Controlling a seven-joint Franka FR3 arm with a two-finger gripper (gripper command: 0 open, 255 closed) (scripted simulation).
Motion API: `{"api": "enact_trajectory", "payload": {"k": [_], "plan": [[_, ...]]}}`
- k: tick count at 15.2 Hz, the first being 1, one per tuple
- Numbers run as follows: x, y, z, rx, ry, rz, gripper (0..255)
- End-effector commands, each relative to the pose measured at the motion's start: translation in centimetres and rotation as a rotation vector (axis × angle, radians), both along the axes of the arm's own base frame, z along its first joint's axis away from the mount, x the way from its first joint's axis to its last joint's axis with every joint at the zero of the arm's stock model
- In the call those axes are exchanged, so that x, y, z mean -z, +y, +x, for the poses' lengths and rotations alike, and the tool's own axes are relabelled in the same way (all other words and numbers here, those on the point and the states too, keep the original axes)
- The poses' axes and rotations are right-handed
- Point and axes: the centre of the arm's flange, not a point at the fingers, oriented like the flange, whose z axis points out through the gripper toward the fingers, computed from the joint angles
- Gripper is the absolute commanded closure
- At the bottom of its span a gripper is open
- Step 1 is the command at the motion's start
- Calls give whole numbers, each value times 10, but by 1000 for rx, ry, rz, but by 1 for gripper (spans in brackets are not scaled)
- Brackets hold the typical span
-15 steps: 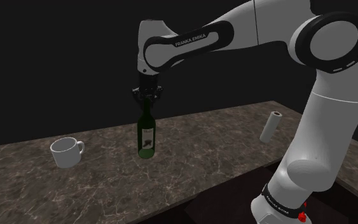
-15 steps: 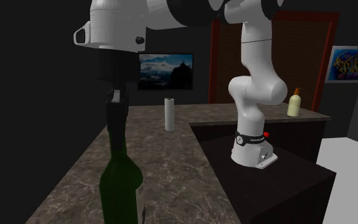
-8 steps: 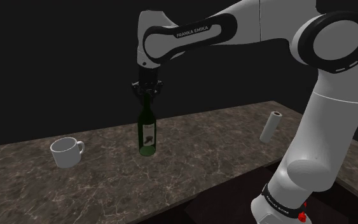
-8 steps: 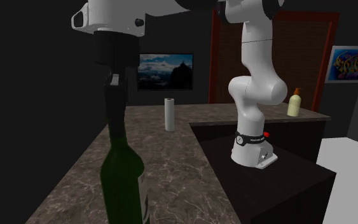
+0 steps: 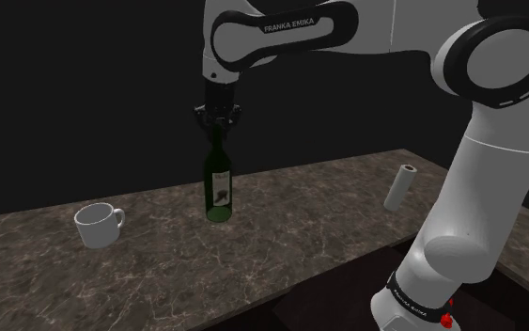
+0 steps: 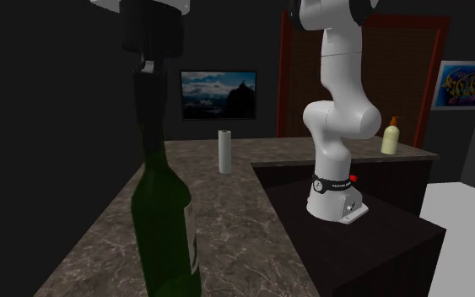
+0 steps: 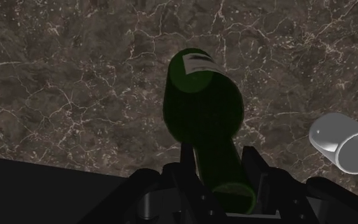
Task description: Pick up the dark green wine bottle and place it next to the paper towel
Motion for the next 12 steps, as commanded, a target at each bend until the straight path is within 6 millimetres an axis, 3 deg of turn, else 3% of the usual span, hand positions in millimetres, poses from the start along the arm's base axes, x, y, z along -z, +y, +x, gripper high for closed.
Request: {"api": "enact_trajectory", "payload": {"k": [1, 12], "plan": [[-11, 0, 0, 0, 0, 0, 255], [-69, 0, 0, 0, 0, 0, 255]]}}
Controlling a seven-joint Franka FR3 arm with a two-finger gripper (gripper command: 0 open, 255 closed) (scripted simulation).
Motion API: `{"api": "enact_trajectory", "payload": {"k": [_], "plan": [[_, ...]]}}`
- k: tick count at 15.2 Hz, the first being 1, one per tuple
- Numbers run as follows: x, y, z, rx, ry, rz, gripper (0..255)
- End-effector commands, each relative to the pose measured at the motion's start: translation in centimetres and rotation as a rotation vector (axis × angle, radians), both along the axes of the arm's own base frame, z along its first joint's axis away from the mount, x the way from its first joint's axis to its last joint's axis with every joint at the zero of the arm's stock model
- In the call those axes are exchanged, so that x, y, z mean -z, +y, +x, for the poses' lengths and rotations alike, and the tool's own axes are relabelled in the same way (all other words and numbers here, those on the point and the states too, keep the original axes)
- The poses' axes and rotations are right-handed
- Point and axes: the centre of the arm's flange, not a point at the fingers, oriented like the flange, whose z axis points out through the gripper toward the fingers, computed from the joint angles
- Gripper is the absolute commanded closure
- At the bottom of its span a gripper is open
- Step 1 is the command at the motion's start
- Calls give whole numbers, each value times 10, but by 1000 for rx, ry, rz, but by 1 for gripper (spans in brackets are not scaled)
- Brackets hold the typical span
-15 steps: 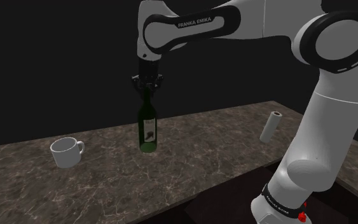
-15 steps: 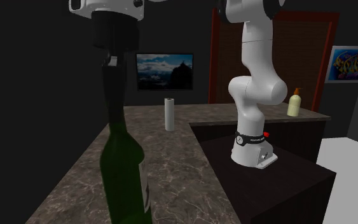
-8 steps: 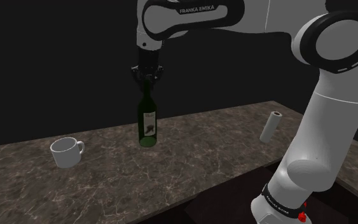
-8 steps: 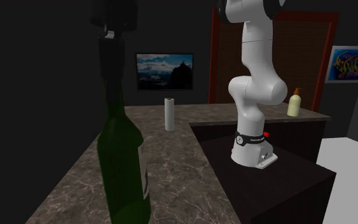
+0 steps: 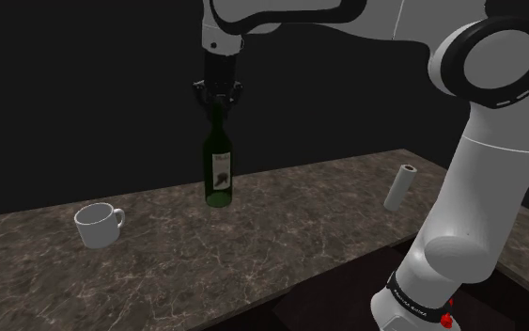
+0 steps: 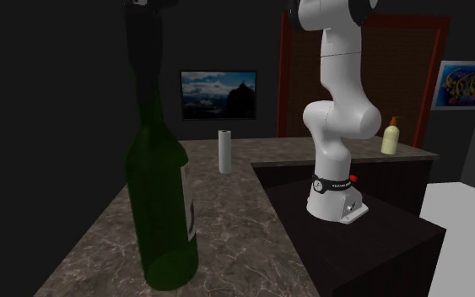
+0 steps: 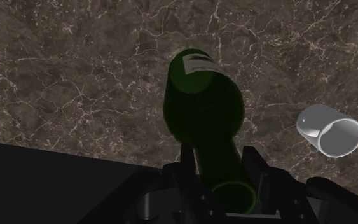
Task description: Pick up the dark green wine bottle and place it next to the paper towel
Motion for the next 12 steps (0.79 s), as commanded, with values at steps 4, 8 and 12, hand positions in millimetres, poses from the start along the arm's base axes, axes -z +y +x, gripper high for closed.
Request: {"api": "enact_trajectory", "payload": {"k": [4, 8, 12], "plan": [[-28, 1, -1, 0, 0, 0, 255], [-49, 1, -1, 0, 0, 0, 255], [-70, 1, -1, 0, 0, 0, 255]]}}
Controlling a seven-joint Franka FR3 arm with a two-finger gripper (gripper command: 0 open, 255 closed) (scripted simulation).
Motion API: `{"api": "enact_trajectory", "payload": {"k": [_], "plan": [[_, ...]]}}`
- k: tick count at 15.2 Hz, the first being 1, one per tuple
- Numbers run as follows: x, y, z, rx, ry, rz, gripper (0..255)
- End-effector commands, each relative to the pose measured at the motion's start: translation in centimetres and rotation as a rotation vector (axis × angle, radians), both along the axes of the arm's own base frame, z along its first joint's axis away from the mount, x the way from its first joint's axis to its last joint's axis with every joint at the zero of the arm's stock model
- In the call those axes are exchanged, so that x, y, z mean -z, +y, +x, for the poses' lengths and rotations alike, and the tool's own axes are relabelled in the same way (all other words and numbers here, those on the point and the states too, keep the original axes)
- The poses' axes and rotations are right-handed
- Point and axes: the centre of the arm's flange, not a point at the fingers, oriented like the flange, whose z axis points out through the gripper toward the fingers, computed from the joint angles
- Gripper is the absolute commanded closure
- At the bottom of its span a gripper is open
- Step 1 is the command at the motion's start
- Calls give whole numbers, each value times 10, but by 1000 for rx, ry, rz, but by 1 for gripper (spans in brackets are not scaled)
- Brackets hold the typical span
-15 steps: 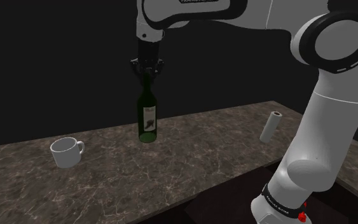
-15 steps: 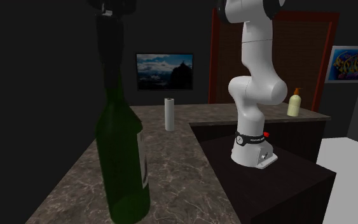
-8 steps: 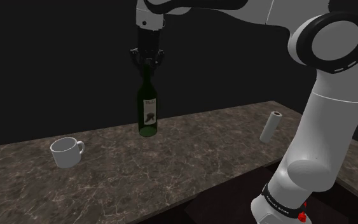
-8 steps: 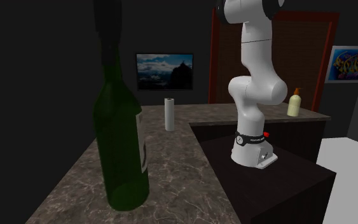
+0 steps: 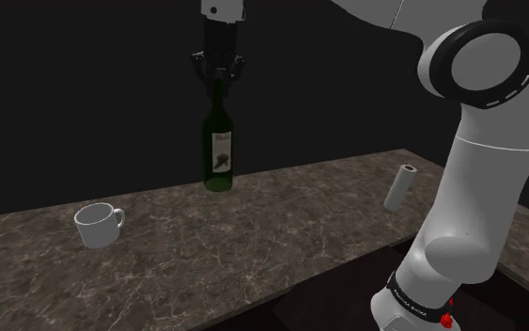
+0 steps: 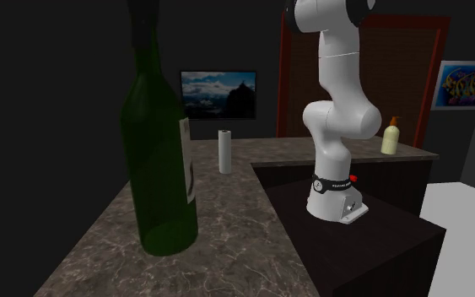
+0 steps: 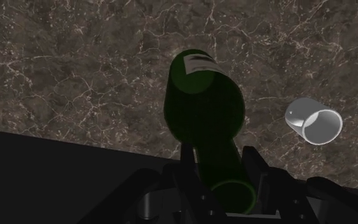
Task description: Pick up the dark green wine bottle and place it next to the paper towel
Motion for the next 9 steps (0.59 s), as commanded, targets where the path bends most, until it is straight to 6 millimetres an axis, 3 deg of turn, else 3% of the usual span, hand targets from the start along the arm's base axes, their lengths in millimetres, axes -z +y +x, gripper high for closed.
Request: {"api": "enact_trajectory", "payload": {"k": [1, 9], "plan": [[-10, -1, 1, 0, 0, 0, 255], [-53, -1, 1, 0, 0, 0, 255]]}}
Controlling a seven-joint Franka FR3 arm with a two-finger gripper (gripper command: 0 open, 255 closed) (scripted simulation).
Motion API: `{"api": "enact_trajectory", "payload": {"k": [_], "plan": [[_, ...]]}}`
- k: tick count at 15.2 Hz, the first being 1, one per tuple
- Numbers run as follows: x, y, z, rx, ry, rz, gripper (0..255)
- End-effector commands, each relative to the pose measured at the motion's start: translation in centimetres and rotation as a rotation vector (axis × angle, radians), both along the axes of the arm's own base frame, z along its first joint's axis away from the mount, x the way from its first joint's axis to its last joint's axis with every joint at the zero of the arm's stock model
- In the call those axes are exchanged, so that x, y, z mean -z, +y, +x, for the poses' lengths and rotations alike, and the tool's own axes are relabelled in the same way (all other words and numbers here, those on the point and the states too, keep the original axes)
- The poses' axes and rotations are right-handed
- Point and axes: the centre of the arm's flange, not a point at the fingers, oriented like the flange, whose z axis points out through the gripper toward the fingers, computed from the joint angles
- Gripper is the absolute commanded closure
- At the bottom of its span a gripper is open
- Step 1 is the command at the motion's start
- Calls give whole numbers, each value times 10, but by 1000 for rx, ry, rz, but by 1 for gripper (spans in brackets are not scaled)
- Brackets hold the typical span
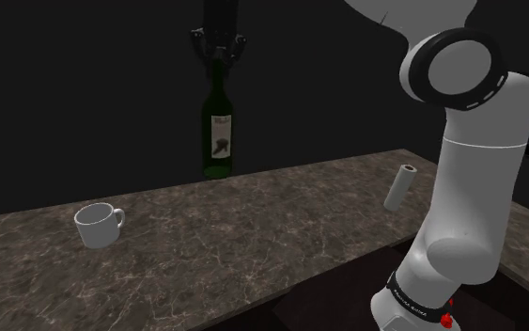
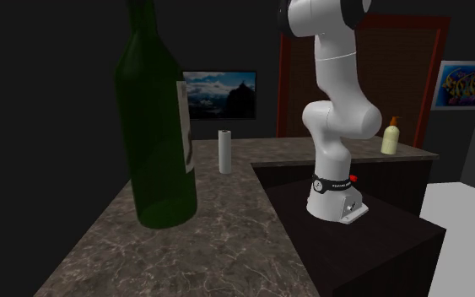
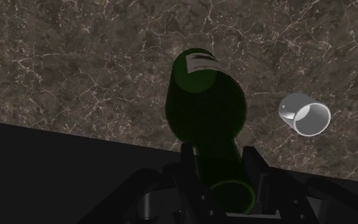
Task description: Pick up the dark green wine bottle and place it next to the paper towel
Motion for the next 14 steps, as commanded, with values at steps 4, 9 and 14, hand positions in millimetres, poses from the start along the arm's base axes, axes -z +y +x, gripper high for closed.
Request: {"api": "enact_trajectory", "payload": {"k": [4, 9, 14], "plan": [[-27, -1, 0, 0, 0, 0, 255], [-40, -23, -14, 0, 0, 0, 255], [-40, -79, -49, 0, 0, 0, 255]]}}
